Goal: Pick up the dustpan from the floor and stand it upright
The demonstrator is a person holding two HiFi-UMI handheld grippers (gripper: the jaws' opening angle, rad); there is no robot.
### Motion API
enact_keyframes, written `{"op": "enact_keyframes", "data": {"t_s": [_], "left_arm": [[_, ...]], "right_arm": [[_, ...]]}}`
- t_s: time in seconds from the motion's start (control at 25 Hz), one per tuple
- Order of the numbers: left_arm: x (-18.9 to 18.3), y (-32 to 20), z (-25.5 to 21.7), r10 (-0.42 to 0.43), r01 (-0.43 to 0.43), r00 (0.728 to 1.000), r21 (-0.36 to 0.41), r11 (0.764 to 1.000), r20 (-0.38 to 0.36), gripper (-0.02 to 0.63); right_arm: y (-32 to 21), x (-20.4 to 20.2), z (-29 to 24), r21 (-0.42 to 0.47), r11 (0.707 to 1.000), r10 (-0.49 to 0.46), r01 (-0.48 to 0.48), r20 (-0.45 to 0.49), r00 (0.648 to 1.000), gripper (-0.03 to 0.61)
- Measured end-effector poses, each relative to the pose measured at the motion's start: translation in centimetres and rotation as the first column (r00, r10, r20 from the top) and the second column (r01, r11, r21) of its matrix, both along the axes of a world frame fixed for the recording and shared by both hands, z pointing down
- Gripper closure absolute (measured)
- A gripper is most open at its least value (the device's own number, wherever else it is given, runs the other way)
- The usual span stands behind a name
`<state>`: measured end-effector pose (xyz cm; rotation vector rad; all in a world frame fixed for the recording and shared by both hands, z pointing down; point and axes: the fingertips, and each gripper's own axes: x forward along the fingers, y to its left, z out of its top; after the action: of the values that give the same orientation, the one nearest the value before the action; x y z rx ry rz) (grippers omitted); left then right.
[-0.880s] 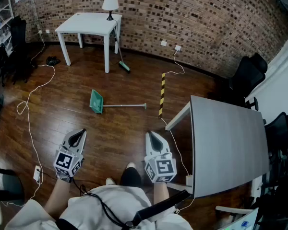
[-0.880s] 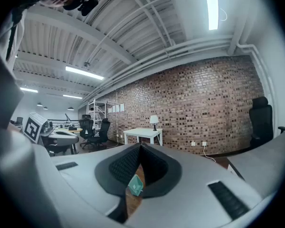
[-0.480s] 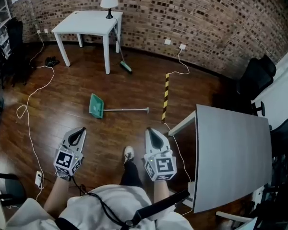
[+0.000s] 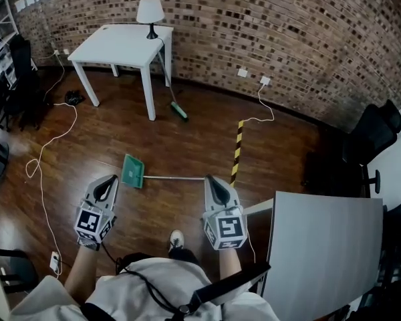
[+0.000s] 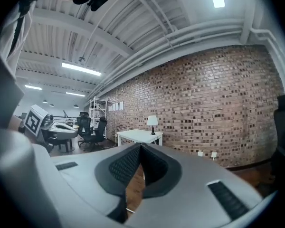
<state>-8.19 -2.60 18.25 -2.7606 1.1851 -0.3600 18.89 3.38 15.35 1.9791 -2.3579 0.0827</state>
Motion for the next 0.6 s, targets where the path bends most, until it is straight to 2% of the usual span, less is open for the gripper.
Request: {"op": "enact_keyframes", "data": {"t_s": [0.28,0.6], "left_arm": [[1.2,-5.3,0.8,-0.031,0.030,1.000,-0.050,0.998,-0.006,0.604],[0.9,-8.0,1.4,0.018,-0.018,1.000,-0.054,0.998,-0.005,0.604]], "right_arm": [[-5.8,1.4,0.6,-0.030,0.999,-0.020,0.019,-0.010,1.000,0.574],[-7.4,0.0,0.6,-0.005,0.999,0.032,-0.032,-0.006,0.999,0.574]]}}
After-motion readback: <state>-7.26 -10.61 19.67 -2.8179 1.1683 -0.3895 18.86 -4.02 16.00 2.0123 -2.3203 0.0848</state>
